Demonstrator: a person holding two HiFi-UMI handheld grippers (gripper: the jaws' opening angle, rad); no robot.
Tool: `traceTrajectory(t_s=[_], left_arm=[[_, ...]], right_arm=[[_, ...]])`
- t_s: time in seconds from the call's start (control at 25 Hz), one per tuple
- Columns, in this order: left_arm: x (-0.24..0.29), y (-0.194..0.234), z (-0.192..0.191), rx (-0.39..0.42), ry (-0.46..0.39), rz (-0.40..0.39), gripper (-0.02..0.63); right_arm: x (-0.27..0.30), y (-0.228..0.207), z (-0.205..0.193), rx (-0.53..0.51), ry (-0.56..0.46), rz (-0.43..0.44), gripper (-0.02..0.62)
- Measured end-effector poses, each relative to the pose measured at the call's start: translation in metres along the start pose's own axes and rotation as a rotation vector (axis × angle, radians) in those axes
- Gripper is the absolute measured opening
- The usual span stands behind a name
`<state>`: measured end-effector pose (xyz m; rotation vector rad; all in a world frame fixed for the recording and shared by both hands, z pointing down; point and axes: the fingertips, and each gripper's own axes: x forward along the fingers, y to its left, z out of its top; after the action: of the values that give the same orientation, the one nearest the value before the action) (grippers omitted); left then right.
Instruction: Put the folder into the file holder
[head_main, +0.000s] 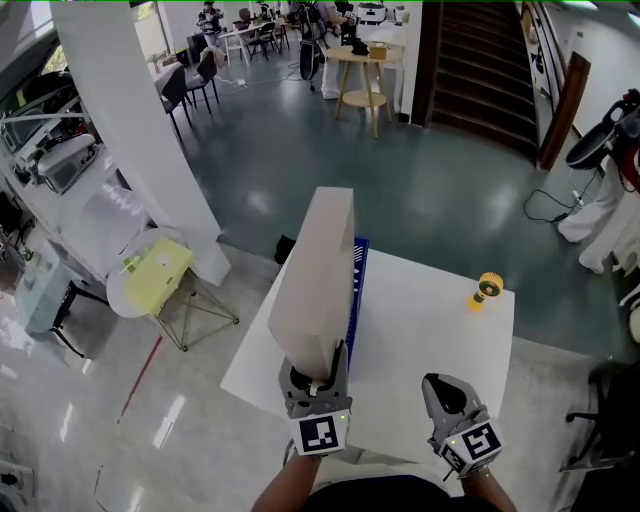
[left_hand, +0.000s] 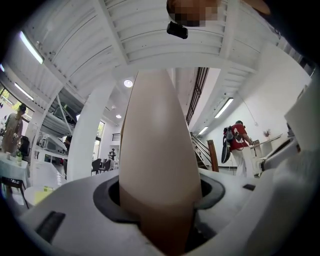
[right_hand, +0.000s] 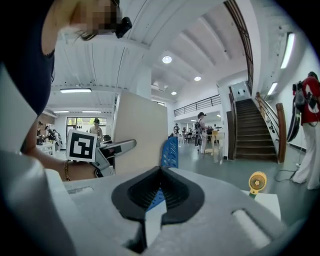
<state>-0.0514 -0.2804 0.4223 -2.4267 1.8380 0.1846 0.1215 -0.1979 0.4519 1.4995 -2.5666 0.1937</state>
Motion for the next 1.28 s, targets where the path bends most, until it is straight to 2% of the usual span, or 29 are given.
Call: traceTrajectory(t_s=[0.12, 0.24, 0.64, 0.8, 1.28], left_arm=[[0.006, -0.001, -0.011, -0.016, 0.000, 0.029, 0.262], [0.009, -0.002, -0.027, -0.035, 0.021, 0.056, 0.262], [0.016, -0.014, -0.038, 0.017, -0.006, 0.055, 0.264], [0.022, -0.012, -0.037, -0.022, -0.018, 0.070, 0.264], [0.032, -0.017, -0.039, 0.029, -0.032, 0.063, 0.268]], right_arm=[[0.000, -0.005, -0.003, 0.000, -0.026, 0.013, 0.002], [-0.001, -0.009, -0.007, 0.021, -0.010, 0.022, 0.002], [-0.014, -0.028, -0.026, 0.064, 0.046, -0.005, 0.002], [-0.016, -0.033, -0.031, 0.078, 0.055, -0.011, 0.002], [-0.022, -0.040, -0.034, 0.112, 0.067, -0.027, 0.002]])
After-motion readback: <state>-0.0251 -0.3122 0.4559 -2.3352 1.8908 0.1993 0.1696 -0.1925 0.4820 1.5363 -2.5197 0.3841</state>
